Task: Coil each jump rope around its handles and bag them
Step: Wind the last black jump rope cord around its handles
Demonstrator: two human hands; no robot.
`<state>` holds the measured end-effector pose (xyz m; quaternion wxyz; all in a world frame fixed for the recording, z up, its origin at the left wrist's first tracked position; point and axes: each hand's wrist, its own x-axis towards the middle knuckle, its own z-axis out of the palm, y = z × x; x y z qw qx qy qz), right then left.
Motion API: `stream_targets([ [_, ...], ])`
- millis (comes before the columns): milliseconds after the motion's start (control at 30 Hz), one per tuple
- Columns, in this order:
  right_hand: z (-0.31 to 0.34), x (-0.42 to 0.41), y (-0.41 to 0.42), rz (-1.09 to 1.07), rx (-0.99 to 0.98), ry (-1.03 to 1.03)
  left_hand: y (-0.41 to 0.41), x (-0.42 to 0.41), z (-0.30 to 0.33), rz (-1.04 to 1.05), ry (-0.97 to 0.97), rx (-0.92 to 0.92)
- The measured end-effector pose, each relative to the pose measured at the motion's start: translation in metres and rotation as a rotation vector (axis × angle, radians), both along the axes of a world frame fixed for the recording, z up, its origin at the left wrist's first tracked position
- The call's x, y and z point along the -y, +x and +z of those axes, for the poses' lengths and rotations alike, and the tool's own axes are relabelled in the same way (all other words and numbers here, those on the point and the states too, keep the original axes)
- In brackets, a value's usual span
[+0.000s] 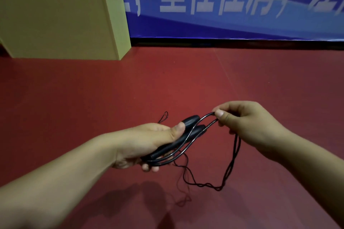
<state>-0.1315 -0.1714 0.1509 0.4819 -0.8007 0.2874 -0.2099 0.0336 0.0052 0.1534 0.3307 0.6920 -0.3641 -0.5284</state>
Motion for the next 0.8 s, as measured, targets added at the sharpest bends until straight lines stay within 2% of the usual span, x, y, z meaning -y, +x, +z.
stream_targets([
  [167,0.006,-0.006,0.003,-0.032,0.132,0.26,-0.002,-0.006,-0.002,-0.23,0.038,0.02],
  [300,0.002,-0.011,0.004,-0.011,0.084,0.239,-0.001,-0.007,-0.003,-0.35,0.072,-0.097],
  [433,0.0,-0.01,0.005,-0.029,0.122,0.239,-0.002,-0.006,-0.003,-0.364,-0.02,-0.199],
  [567,0.0,-0.009,0.004,-0.012,0.09,0.255,0.0,-0.003,0.003,-0.295,-0.162,-0.205],
  [800,-0.005,-0.021,0.005,0.117,-0.045,0.345,0.001,0.007,0.002,0.156,-0.345,-0.142],
])
